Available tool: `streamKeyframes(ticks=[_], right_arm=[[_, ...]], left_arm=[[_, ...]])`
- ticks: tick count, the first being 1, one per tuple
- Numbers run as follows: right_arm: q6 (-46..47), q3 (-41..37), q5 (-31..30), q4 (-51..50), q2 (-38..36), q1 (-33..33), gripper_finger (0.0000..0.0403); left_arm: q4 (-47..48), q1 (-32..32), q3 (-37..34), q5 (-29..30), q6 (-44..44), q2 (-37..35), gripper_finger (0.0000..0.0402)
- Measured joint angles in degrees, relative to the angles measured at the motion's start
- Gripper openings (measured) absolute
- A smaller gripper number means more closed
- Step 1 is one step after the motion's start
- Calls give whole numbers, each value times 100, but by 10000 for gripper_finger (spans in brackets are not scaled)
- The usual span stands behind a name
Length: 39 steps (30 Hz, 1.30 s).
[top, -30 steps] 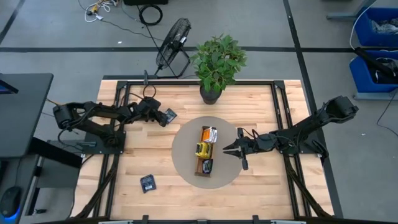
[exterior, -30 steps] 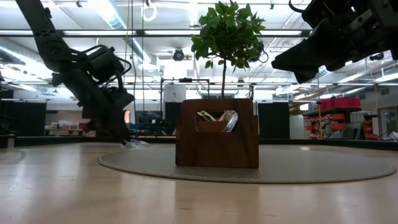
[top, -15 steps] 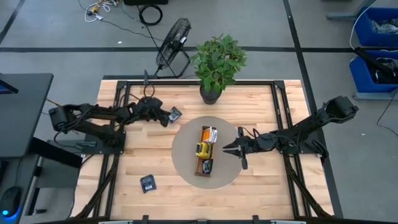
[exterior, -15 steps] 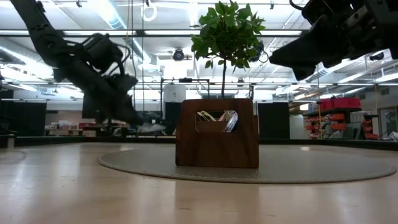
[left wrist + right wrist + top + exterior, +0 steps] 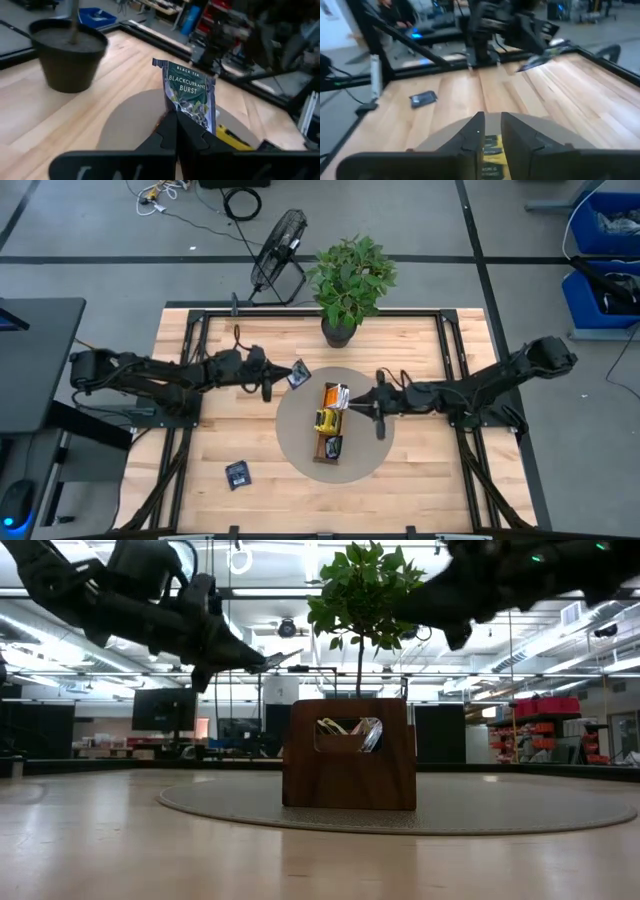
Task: Pick & Place Tea
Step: Put the purple tea bag into the bottom compartment of the bottom section wooden organizer
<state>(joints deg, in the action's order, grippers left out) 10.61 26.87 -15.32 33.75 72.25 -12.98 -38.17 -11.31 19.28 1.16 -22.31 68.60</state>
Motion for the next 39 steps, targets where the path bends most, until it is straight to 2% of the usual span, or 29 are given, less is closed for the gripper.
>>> streamKeyframes(ticks=[4,8,12,16,26,29,39], right_arm=[[81,880,222,-1630,0,174,76],[107,1734,518,-3046,0,331,96],[482,2461,925,-3728,0,594,125],[682,2993,1268,-4230,-2,886,148],[846,3146,1711,-3918,373,1094,160],[983,3146,1926,-3688,562,1092,160],[1087,3146,2080,-3334,688,1216,160]], left_arm=[[28,446,134,259,369,3,1],[40,952,252,869,861,2,1],[16,1334,350,1473,1435,4,1],[12,1604,459,1767,1708,3,1],[-13,2023,741,1876,2000,20,1],[-44,2058,805,1883,1998,86,1],[32,2054,1047,1968,2067,536,1]])
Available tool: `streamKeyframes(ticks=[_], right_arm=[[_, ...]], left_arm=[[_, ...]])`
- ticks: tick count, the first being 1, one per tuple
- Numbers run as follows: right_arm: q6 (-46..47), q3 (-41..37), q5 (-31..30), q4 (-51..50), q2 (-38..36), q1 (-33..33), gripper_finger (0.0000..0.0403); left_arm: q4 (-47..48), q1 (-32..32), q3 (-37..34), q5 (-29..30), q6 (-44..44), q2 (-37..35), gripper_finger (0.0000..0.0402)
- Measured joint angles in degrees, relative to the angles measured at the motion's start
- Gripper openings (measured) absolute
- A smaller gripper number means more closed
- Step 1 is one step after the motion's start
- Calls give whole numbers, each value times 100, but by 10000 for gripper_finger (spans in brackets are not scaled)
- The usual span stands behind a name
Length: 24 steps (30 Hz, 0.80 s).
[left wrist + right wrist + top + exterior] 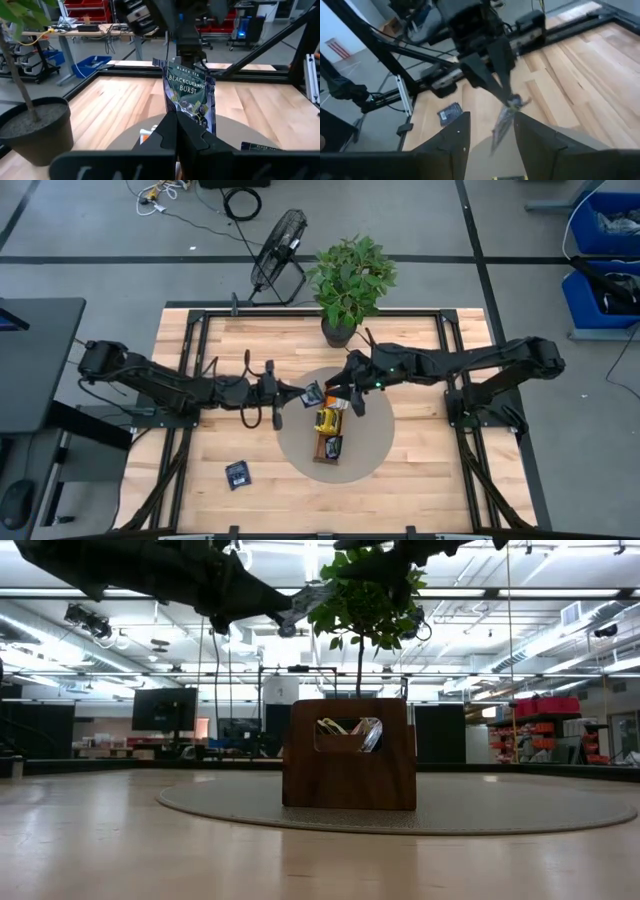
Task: Pick & Place Tea
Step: Put the purple tea bag into the bottom compartment of the bottom section wooden organizer
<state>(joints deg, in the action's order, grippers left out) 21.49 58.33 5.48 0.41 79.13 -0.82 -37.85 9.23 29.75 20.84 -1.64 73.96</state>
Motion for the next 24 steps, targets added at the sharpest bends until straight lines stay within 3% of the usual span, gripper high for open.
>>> streamKeyframes(ticks=[18,24], right_arm=[[229,-2,257,-63,196,39,160],[356,-2,383,-69,285,133,140]], left_arm=[[-7,0,266,-9,204,185,1],[-30,0,264,-204,190,185,1]])
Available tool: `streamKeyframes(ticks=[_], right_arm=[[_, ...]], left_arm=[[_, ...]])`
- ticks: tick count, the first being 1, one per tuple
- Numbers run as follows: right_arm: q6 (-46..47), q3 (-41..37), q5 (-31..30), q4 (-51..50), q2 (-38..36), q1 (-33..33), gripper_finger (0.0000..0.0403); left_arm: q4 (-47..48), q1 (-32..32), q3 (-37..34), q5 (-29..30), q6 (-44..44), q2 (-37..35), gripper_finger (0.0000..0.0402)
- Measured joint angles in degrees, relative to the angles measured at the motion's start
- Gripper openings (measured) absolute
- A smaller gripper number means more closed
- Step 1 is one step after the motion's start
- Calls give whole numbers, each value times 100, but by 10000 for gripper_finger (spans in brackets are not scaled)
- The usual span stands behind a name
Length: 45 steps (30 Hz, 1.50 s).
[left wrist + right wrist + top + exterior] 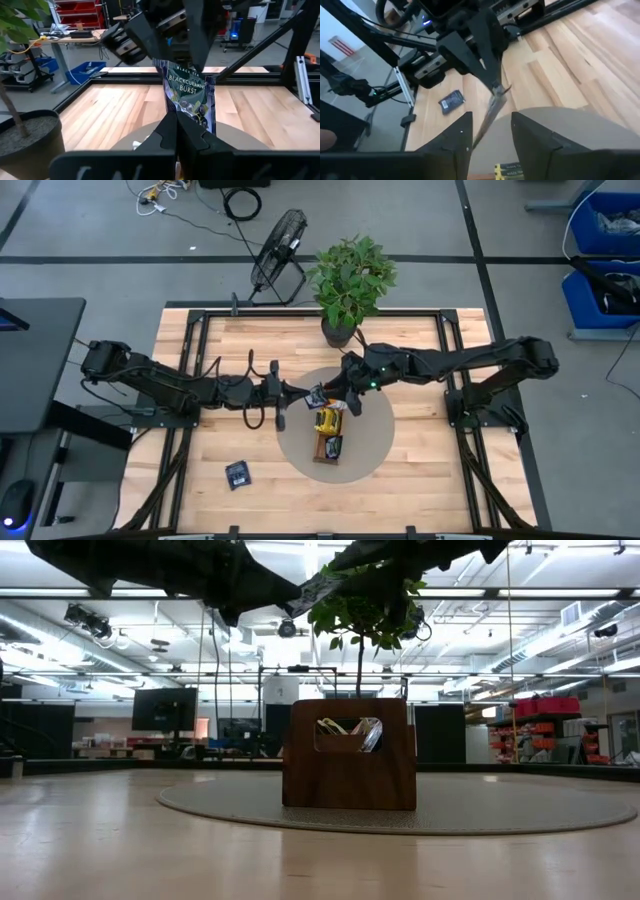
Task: Pick & Place Tea
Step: Put the purple tea bag into the bottom compartment of the bottom section wooden organizer
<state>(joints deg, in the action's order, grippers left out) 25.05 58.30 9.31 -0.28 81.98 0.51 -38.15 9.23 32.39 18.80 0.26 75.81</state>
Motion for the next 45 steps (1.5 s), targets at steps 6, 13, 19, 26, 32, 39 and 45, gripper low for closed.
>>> streamKeyframes(ticks=[6,13,19,26,32,39,45], right_arm=[[22,0,222,148,139,10,105],[-226,0,218,139,150,13,14],[-863,0,208,-24,143,1,4],[-2068,2,-27,-616,63,-130,2],[-3652,0,-945,-1027,46,-520,1],[-5779,0,-1041,-963,43,-945,1],[-7888,0,-1271,-1071,41,-1400,0]], left_arm=[[-8,0,-3,-14,19,0,2],[-8,-7,-3,-2,-3,0,2],[25,-4,-3,-83,-235,-5,3],[418,46,-14,-146,-336,-208,37],[1202,132,-12,-141,-407,-629,72],[1253,88,-300,-113,-446,-959,77],[795,-20,-843,-97,-711,-1218,70]])
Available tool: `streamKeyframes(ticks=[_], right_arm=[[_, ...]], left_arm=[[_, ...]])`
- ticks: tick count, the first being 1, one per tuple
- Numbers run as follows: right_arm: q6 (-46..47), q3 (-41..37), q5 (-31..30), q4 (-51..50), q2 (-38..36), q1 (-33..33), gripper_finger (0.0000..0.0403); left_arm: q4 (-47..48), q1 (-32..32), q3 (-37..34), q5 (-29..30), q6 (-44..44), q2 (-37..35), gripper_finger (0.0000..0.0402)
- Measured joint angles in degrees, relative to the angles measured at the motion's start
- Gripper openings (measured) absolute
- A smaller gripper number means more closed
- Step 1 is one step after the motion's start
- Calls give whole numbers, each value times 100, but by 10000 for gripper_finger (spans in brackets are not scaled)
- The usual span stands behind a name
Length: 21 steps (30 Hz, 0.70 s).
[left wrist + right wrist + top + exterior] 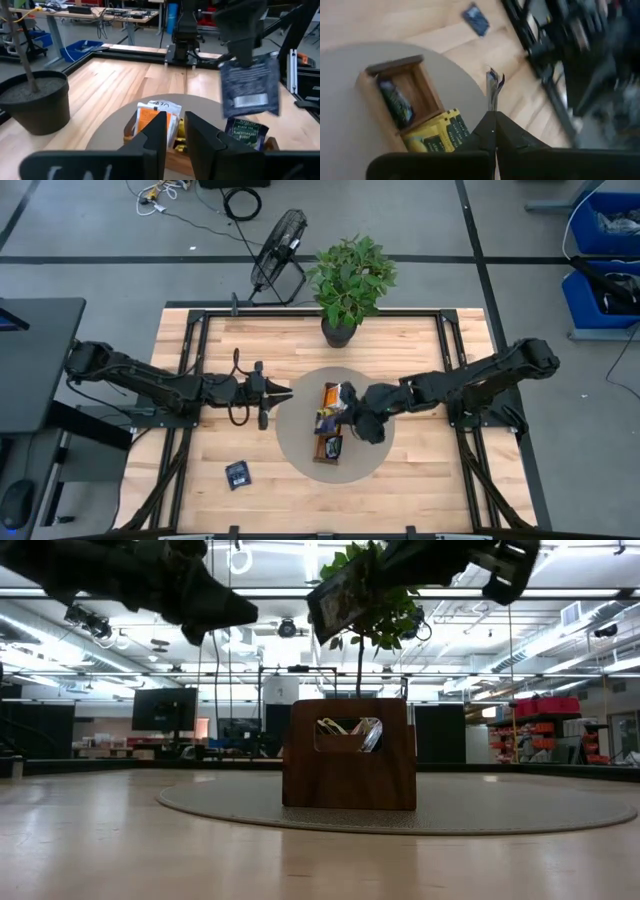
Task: Pick & Place Tea
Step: Put the purple tea bag into the bottom compartment of the bottom section wooden organizer
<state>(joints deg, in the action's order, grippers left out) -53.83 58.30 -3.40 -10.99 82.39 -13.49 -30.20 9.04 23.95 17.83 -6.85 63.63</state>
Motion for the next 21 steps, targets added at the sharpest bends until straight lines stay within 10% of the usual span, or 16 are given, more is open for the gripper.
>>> streamKeyframes(ticks=[21], right_arm=[[-1819,-4,-349,73,739,-609,0]], left_arm=[[-368,17,-298,-2,-318,-80,69]])
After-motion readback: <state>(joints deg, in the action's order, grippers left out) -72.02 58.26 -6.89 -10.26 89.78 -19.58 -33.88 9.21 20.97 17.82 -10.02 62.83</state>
